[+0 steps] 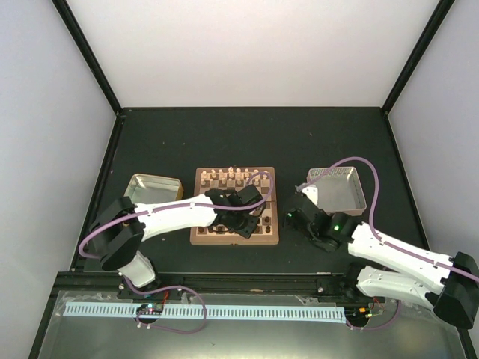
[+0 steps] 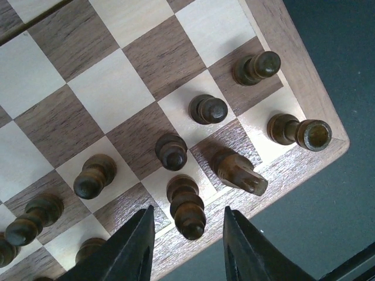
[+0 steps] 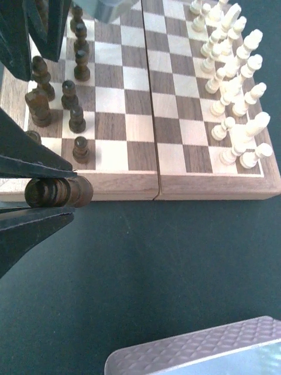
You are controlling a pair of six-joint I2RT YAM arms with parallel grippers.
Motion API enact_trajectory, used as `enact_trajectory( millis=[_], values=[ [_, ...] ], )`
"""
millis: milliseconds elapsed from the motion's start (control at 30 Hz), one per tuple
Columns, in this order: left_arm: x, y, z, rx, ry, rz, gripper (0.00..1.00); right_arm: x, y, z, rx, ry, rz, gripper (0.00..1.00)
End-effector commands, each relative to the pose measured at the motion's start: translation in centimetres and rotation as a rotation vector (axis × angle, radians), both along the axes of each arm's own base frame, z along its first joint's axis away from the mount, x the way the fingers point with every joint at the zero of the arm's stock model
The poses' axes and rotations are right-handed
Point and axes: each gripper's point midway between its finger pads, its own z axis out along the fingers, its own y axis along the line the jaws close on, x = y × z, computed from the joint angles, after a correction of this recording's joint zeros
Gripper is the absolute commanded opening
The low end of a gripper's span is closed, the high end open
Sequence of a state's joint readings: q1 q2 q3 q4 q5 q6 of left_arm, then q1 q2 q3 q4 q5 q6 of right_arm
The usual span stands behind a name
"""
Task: Set up the chess pieces on the board
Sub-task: Move the chess piece to the chessboard, then place the chess piece on the chessboard.
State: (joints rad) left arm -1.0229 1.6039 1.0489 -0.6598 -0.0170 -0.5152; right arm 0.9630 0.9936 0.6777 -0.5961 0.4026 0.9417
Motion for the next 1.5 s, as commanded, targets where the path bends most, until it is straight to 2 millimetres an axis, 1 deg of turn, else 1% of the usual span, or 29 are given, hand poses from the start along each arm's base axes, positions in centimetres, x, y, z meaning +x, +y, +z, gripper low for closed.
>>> enact_trajectory(
  millis=[0,100,200,267,300,400,500,567,600,667,767,800,900,1067,1267,1467],
  values=[
    [0.1,-0.8,2.9,-0.056,-0.028,-0.007,0.36,0.4,1.1,1.6,0.064,-0.049,0.041,0.09],
    [0.4,-0.5,5.0,-0.092,-0.06,0.008,0.38,0.3,2.8,2.5,0.105,-0.059,0.126,0.09],
    [1.7,0.8,7.8,-0.142,-0.141,0.072,0.42,0.0,5.1,3.5,0.127,-0.071,0.25,0.09],
    [3.1,3.1,9.3,-0.154,-0.214,0.163,0.46,-0.2,6.5,4.0,0.123,-0.081,0.316,0.1],
    [3.8,4.2,9.7,-0.161,-0.239,0.21,0.47,-0.3,7.2,4.4,0.115,-0.092,0.343,0.1],
    [5.5,7.7,11.5,-0.219,-0.302,0.334,0.49,-0.8,9.6,5.1,0.071,-0.12,0.433,0.1],
    [6.7,10.6,12.4,-0.274,-0.363,0.425,0.52,-1.6,11.9,4.5,0.007,-0.109,0.519,0.1],
    [7.1,12.4,12.7,-0.294,-0.389,0.479,0.55,-2.1,13.3,3.5,-0.046,-0.088,0.563,0.1],
    [7.2,13.3,12.8,-0.296,-0.397,0.5,0.56,-2.4,14.0,2.4,-0.087,-0.067,0.589,0.1],
    [7.2,14.7,12.6,-0.29,-0.4,0.532,0.58,-2.7,15.0,1.4,-0.14,-0.045,0.613,0.1],
    [7.1,16.2,12.2,-0.288,-0.394,0.555,0.59,-2.7,15.7,-0.2,-0.209,-0.009,0.627,0.1],
    [7.2,16.6,12.0,-0.29,-0.388,0.565,0.58,-2.7,16.0,-0.4,-0.223,-0.004,0.634,0.09],
    [7.1,17.4,11.7,-0.307,-0.378,0.581,0.59,-2.7,16.3,-1.6,-0.267,0.021,0.644,0.09],
    [7.1,17.8,11.1,-0.322,-0.361,0.589,0.59,-2.6,15.9,-3.7,-0.34,0.065,0.641,0.09],
    [7.2,18.1,11.0,-0.324,-0.36,0.589,0.59,-2.7,16.1,-4.6,-0.353,0.081,0.653,0.09],
    [7.1,18.3,10.9,-0.325,-0.356,0.592,0.59,-2.8,16.1,-5.9,-0.373,0.11,0.658,0.1]
  ],
)
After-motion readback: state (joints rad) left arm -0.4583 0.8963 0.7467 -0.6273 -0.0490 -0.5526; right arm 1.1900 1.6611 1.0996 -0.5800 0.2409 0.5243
